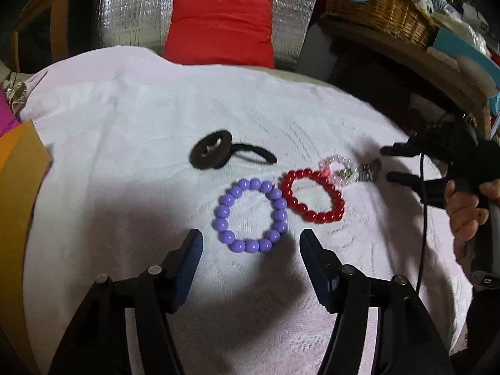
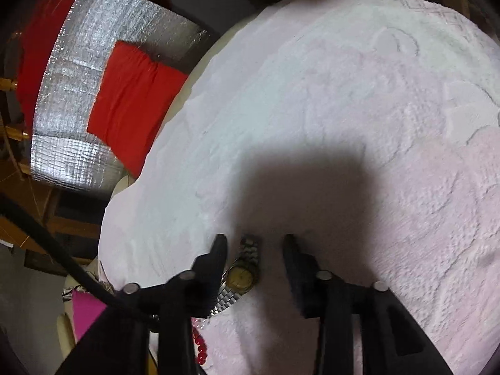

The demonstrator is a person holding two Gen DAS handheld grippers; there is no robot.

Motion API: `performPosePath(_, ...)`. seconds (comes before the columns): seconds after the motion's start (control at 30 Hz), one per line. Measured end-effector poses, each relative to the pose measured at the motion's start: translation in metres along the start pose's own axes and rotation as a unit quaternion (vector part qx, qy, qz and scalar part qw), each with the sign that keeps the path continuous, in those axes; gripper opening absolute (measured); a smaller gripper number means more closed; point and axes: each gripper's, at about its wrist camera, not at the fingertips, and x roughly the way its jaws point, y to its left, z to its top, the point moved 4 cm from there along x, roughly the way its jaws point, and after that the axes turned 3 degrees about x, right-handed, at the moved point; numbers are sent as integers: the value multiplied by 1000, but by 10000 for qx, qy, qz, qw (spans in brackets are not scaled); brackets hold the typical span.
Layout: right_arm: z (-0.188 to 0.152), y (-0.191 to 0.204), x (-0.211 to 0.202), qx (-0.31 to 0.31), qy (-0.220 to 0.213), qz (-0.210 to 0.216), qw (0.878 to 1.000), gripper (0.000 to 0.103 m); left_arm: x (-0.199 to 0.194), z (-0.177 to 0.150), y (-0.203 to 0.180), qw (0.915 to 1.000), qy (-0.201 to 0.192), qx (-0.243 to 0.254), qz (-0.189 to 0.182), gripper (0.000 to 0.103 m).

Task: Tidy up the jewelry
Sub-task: 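Grasp the gold wristwatch with the right tool while the left tool grasps the purple bead bracelet, then carry the watch and purple bracelet into the orange box and release both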

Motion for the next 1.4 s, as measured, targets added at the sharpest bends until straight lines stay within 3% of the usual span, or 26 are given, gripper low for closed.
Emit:
performPosePath(0.17, -4, 16, 14, -277, -99, -351, 9990, 44, 4, 1, -5, 9999, -30, 83, 84, 63)
performPosePath(0.37, -5, 32, 22, -725, -400, -723, 9939, 43, 6, 4, -5, 9999, -48, 133, 31, 24)
performPosePath(0.4, -6, 36, 24, -862, -463, -830, 9917, 39, 6, 4, -4, 9999, -42, 122, 3, 14)
performPosePath(0.47, -9, 42, 25, -1164, -617, -1159, 9845, 15, 3, 3, 0, 9999, -38, 110, -33, 10)
performPosePath(0.57, -9, 44, 24, -1381, -743, -1276, 9793, 15, 2, 4, 5, 9999, -24, 32, -95, 10)
performPosePath(0.87, 3, 43, -9, -1201, -1025, -779, 9844, 14, -22, 13, 16, 9994, -352, -47, -57, 9)
performPosePath(1.07, 5, 53, -50, -1266, -1487, -513, 9794, 14, -38, 13, 16, 9986, -526, 30, 21, 9)
performPosePath(1.4, -24, 84, -99, -1681, -1701, -91, 9709, 14, -81, 12, 16, 9954, -946, -133, 77, 9)
